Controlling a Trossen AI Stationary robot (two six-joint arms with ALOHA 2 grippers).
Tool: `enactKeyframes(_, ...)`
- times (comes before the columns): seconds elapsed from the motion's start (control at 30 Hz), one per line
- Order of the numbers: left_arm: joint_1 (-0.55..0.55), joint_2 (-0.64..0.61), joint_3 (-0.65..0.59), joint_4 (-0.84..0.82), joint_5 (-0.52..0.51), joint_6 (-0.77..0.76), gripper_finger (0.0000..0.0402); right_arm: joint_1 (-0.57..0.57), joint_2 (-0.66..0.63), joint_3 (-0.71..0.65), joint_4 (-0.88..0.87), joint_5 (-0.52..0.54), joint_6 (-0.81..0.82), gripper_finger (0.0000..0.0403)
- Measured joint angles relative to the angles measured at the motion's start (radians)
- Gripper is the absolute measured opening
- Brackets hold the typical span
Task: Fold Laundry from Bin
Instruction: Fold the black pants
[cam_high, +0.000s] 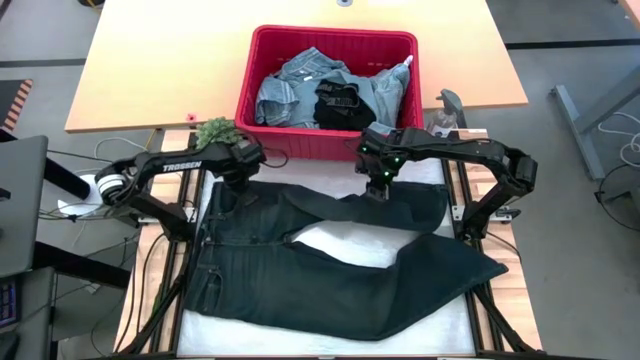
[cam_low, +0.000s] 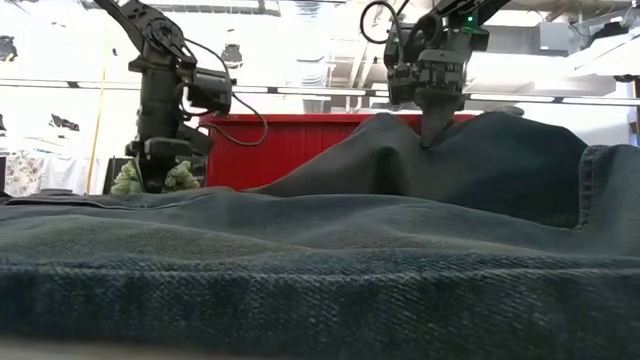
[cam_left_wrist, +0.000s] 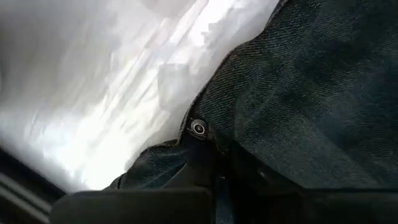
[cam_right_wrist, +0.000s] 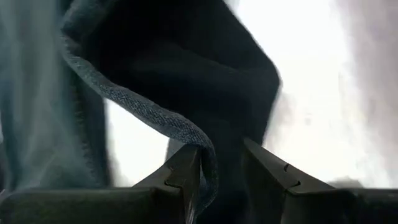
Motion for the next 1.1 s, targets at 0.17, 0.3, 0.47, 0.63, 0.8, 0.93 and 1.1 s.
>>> enactKeyframes(0.17, 0.000, -0.011, -0.016, -0.064, -0.050, -0.049, 0.0003, -0.004, 0.000, 0.000, -0.005, 0.238, 0.108, 0.0139)
enactKeyframes(0.3, 0.000, -0.011, -0.041, -0.065, -0.069, -0.068, 0.0002, -0.020, 0.000, 0.000, -0.014, 0.385, 0.147, 0.0139)
enactKeyframes(0.47, 0.000, -0.012, -0.064, -0.060, -0.085, -0.075, 0.0002, -0.044, 0.000, 0.001, -0.018, 0.387, 0.163, 0.0139)
enactKeyframes(0.63, 0.000, -0.012, -0.092, -0.056, -0.097, -0.086, 0.0002, -0.057, -0.001, 0.048, -0.102, 0.330, 0.177, 0.0132)
enactKeyframes(0.8, -0.002, -0.012, -0.092, -0.049, -0.108, -0.085, 0.0002, -0.035, -0.040, 0.123, -0.118, 0.224, 0.142, 0.0128)
enactKeyframes(0.93, -0.002, -0.012, -0.092, -0.050, -0.109, -0.085, 0.0003, -0.016, -0.090, 0.181, -0.203, 0.265, 0.129, 0.0128)
enactKeyframes(1.1, -0.002, -0.012, -0.092, -0.051, -0.108, -0.085, 0.0003, 0.030, -0.195, 0.187, -0.528, 0.178, 0.173, 0.0128)
